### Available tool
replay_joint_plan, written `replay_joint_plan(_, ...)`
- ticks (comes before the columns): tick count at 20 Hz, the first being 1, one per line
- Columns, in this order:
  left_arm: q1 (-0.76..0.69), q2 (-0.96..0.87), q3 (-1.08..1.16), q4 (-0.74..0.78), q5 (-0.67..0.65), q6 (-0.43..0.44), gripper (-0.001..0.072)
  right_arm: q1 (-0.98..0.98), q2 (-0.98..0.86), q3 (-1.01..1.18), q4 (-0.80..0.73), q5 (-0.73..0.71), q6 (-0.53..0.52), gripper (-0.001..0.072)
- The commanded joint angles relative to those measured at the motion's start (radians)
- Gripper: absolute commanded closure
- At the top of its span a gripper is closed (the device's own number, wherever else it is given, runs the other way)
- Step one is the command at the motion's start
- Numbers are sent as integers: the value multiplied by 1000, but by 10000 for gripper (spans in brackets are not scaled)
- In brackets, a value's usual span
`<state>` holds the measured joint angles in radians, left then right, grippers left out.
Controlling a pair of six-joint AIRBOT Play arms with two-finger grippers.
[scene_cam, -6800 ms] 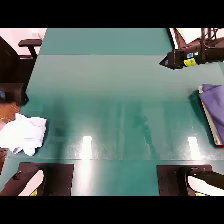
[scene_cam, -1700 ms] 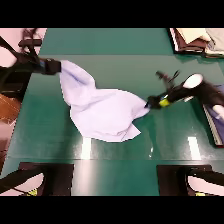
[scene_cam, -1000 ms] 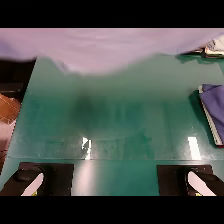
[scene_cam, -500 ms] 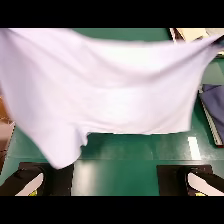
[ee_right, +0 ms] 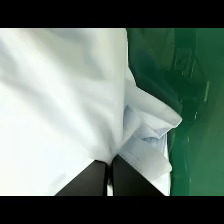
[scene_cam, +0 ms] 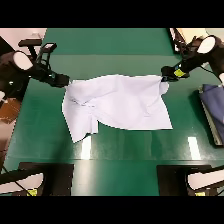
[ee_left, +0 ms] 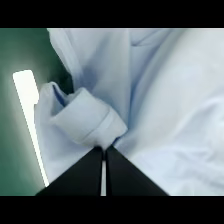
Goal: Fold the shirts.
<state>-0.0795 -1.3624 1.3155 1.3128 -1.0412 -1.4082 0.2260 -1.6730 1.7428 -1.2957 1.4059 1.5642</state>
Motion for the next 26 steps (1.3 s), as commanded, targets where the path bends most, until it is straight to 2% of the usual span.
replay_joint_plan(1,1,-63,21,16,158,-6,445,-1,-106,144,0,-11,-2,625)
replay_joint_plan(2,7,-63,43,18,142,-12,212,-11,-118,187,32,2,-2,394)
replay_joint_plan(3,22,-62,72,18,92,-16,209,-27,-127,226,85,29,-6,321)
replay_joint_plan(6,136,-36,110,-5,-87,-17,209,-98,-97,258,248,156,-78,322)
replay_joint_plan(8,238,-17,92,-79,-178,-3,210,-140,-24,175,263,176,-110,323)
replay_joint_plan(10,322,10,12,-166,-200,35,209,-169,71,37,283,159,-130,324)
replay_joint_plan(14,394,36,-218,-225,-166,83,209,-220,233,-234,377,92,-160,325)
replay_joint_plan(17,394,36,-388,-283,-59,109,209,-227,312,-359,388,49,-160,325)
replay_joint_plan(21,383,35,-490,-348,23,164,210,-213,368,-445,388,24,-160,325)
replay_joint_plan(26,280,29,-502,-352,117,157,210,-209,377,-466,389,12,-160,325)
